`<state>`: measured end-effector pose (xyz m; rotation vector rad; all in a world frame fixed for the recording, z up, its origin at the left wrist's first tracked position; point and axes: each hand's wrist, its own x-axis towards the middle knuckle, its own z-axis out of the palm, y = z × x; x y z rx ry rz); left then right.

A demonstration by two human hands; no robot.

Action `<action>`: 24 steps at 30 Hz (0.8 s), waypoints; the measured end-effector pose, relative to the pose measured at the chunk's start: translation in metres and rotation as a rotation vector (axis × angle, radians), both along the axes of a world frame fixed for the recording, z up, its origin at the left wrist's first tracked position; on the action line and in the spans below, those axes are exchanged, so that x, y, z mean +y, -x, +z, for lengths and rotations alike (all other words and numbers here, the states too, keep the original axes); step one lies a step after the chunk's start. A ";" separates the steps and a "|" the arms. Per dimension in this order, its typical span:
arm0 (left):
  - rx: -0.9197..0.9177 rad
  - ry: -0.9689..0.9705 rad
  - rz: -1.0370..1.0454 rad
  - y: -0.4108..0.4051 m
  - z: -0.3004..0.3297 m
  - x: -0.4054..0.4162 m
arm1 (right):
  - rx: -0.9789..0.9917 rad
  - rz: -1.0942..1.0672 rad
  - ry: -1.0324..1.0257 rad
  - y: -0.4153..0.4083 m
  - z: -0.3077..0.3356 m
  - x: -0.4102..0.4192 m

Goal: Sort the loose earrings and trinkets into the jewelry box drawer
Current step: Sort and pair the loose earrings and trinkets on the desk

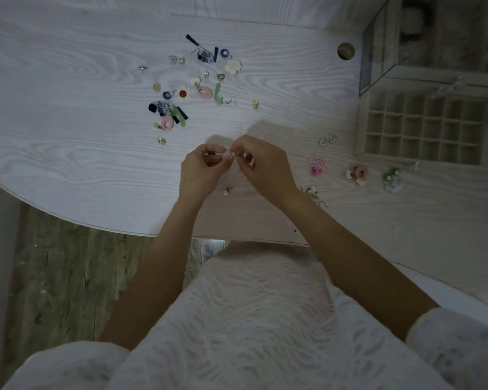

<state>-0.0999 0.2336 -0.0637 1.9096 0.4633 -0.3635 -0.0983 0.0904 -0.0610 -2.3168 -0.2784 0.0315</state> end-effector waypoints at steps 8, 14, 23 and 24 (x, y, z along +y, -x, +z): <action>-0.193 -0.274 0.153 -0.004 0.005 0.011 | 0.057 -0.123 0.001 -0.008 -0.010 0.009; -0.152 0.016 0.153 0.000 0.005 0.011 | 0.153 -0.156 -0.020 -0.024 -0.007 0.002; -0.134 0.043 -0.142 0.025 0.007 -0.057 | 0.249 -0.453 -0.164 0.064 0.018 -0.122; -0.131 0.051 -0.187 0.029 0.007 -0.069 | 0.270 -0.504 -0.152 0.077 0.015 -0.135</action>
